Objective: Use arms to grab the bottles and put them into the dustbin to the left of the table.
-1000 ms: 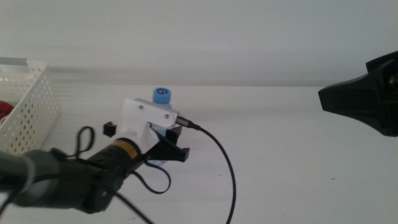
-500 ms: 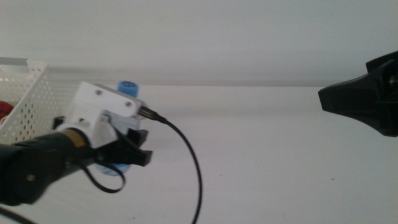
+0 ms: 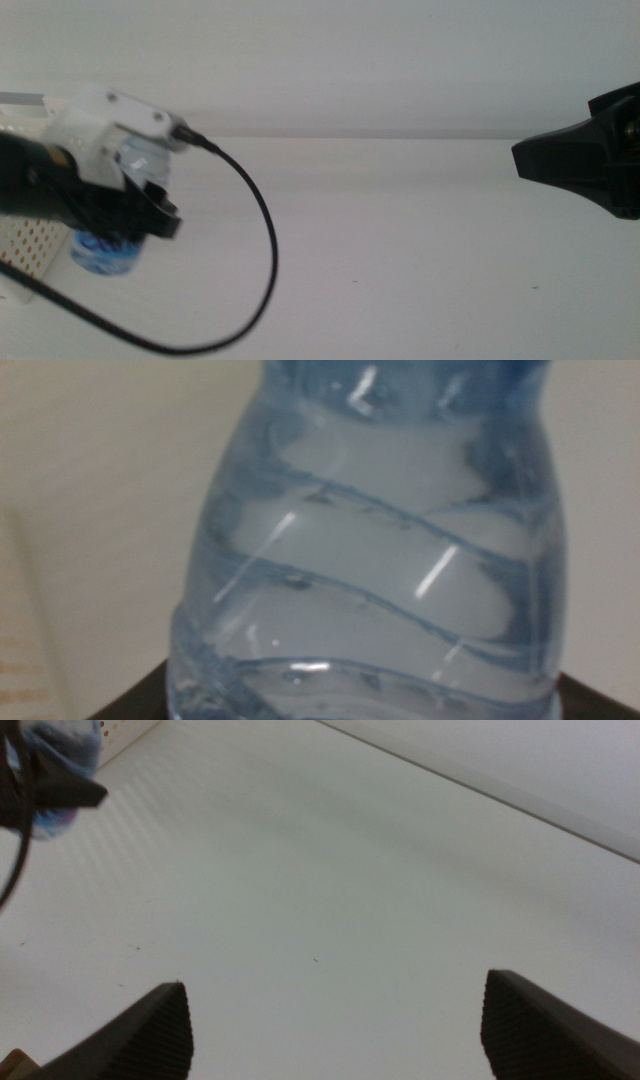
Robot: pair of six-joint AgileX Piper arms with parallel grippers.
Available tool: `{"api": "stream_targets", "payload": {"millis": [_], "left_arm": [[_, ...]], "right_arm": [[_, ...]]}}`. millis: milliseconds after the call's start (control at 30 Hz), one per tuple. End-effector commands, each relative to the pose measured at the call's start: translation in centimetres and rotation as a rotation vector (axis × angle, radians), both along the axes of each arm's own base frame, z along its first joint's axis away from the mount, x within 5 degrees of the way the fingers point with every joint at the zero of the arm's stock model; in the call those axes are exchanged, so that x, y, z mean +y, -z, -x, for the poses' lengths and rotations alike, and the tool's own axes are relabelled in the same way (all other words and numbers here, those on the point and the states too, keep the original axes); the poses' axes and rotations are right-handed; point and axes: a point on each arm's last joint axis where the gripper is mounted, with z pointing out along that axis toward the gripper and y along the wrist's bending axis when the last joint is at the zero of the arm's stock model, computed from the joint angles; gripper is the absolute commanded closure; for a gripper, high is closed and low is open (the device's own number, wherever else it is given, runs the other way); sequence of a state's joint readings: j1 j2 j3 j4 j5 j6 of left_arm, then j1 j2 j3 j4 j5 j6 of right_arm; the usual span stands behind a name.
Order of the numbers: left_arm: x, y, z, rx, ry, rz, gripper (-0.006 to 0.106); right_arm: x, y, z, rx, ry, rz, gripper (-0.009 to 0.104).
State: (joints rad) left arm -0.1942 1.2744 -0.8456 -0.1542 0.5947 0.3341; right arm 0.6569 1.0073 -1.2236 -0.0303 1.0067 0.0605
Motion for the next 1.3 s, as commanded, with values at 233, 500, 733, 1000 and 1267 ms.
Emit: {"api": "stream_targets", "payload": {"millis": [233, 500, 733, 1000, 1267], "left_arm": [[4.5, -4.1, -3.2, 0.126, 0.005, -0.078, 0.102], [8.6, -4.7, -7.3, 0.248, -0.010, -0.094, 0.102], [13.0, -4.7, -10.1, 0.322, -0.031, -0.104, 0.102], [17.5, -5.0, -12.5, 0.334, -0.114, -0.163, 0.102], [22.1, -2.7, -13.8, 0.360, -0.178, -0.150, 0.102]], "right_arm": [[-0.1, -0.3, 0.1, -0.019, -0.006, 0.002, 0.018], [-0.1, -0.3, 0.1, -0.019, -0.006, 0.002, 0.018], [-0.1, -0.3, 0.1, -0.019, -0.006, 0.002, 0.018], [-0.1, -0.3, 0.1, -0.019, -0.006, 0.002, 0.018], [-0.1, -0.3, 0.1, -0.019, -0.006, 0.002, 0.018]]}}
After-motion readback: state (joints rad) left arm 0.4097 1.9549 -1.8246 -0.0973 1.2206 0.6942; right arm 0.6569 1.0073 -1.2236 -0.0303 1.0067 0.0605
